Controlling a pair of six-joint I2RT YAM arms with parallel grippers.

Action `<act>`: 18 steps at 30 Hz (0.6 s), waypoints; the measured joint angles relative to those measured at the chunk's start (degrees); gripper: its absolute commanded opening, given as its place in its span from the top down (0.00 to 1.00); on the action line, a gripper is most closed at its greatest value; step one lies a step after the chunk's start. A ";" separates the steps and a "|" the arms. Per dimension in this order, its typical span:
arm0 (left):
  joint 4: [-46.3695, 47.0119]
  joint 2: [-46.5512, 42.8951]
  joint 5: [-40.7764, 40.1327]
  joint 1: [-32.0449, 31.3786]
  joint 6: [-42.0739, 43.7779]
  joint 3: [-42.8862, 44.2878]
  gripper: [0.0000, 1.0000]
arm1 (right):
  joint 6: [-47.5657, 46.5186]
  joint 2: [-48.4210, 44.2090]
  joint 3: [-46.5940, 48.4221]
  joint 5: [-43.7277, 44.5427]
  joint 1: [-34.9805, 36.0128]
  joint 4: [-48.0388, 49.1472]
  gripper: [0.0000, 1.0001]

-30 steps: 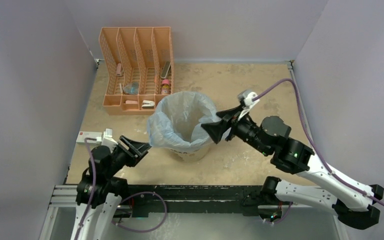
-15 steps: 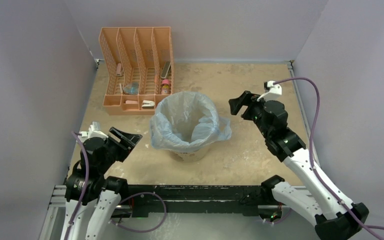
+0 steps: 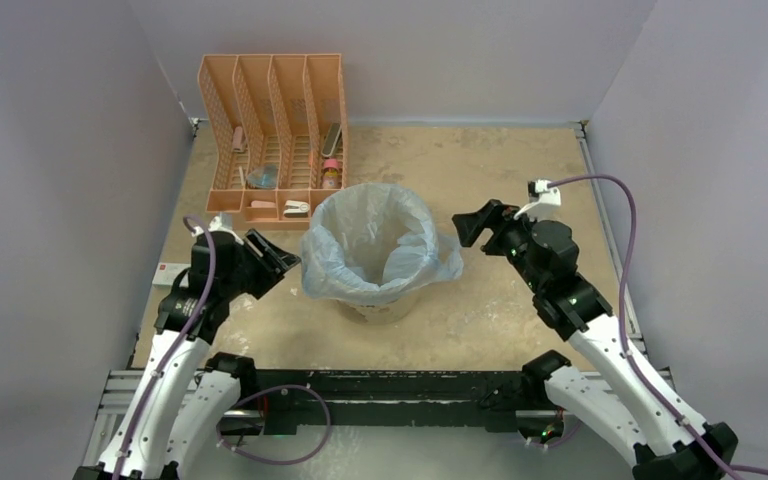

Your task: Put the trash bags into the trash bin

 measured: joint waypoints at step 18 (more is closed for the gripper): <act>12.50 4.90 8.00 0.00 4.07 -4.44 0.84 | 0.81 3.41 -2.78 -3.37 0.00 1.62 0.11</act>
